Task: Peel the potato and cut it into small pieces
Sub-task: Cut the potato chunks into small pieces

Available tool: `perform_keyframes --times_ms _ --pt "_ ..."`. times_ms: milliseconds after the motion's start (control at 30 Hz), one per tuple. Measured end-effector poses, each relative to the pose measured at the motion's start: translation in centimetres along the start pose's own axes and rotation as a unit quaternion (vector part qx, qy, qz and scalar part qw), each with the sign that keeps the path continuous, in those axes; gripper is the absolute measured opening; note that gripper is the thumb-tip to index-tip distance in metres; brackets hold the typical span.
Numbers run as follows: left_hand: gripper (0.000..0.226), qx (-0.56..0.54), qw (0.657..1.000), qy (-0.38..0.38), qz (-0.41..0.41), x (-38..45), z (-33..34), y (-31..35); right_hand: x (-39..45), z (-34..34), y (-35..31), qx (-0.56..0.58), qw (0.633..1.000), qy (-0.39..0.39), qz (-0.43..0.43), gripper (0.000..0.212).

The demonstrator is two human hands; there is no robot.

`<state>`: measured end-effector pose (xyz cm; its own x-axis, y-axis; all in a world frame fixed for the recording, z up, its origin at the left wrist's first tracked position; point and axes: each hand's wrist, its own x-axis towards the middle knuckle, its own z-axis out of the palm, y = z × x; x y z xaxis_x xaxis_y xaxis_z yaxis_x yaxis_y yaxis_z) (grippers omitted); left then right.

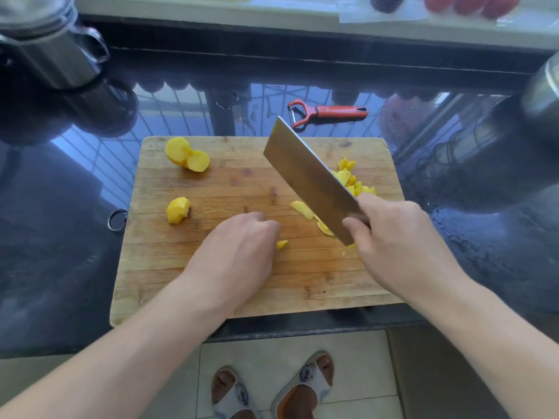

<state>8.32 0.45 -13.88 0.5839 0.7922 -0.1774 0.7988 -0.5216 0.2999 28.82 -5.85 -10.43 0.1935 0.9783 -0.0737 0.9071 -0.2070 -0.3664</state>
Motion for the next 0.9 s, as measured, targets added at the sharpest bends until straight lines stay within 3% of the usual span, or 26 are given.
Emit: perform_keyframes --times_ms 67,133,167,233,267,300,400,567,900 --pt "0.021 -0.005 0.994 -0.048 -0.101 0.1 -0.2 1.2 -0.4 0.0 -0.2 0.009 1.000 -0.006 -0.003 0.022" --pt "0.026 -0.113 0.967 -0.111 -0.199 0.4 -0.2 2.1 -0.6 0.2 -0.5 0.019 1.000 -0.020 0.006 0.020" --pt "0.028 -0.215 0.936 -0.141 -0.242 0.6 -0.2 2.5 -0.7 0.2 -0.6 0.020 0.999 -0.026 0.011 0.020" --pt "0.029 -0.421 0.830 -0.194 -0.310 0.8 -0.5 3.1 -1.0 0.3 -0.9 0.021 0.999 -0.039 0.022 0.024" --pt "0.030 -0.484 0.786 -0.209 -0.324 0.7 -0.8 3.3 -1.2 0.3 -1.1 0.021 0.998 -0.050 0.027 0.027" --pt "0.030 -0.515 0.763 -0.216 -0.326 0.6 -0.8 3.3 -1.4 0.3 -1.3 0.019 0.998 -0.061 0.029 0.029" --pt "0.032 -0.533 0.746 -0.201 -0.344 0.1 -0.5 3.2 -2.5 0.2 -1.8 -0.006 0.996 -0.084 0.014 0.034" --pt "0.031 -0.605 0.684 -0.148 -0.380 -0.5 0.3 3.1 -3.3 -0.1 -1.2 -0.028 0.996 -0.059 -0.052 0.030" --pt "0.021 -0.597 0.695 -0.114 -0.386 -0.2 0.8 3.9 -4.0 0.2 -1.1 -0.051 0.993 -0.066 -0.085 0.032"
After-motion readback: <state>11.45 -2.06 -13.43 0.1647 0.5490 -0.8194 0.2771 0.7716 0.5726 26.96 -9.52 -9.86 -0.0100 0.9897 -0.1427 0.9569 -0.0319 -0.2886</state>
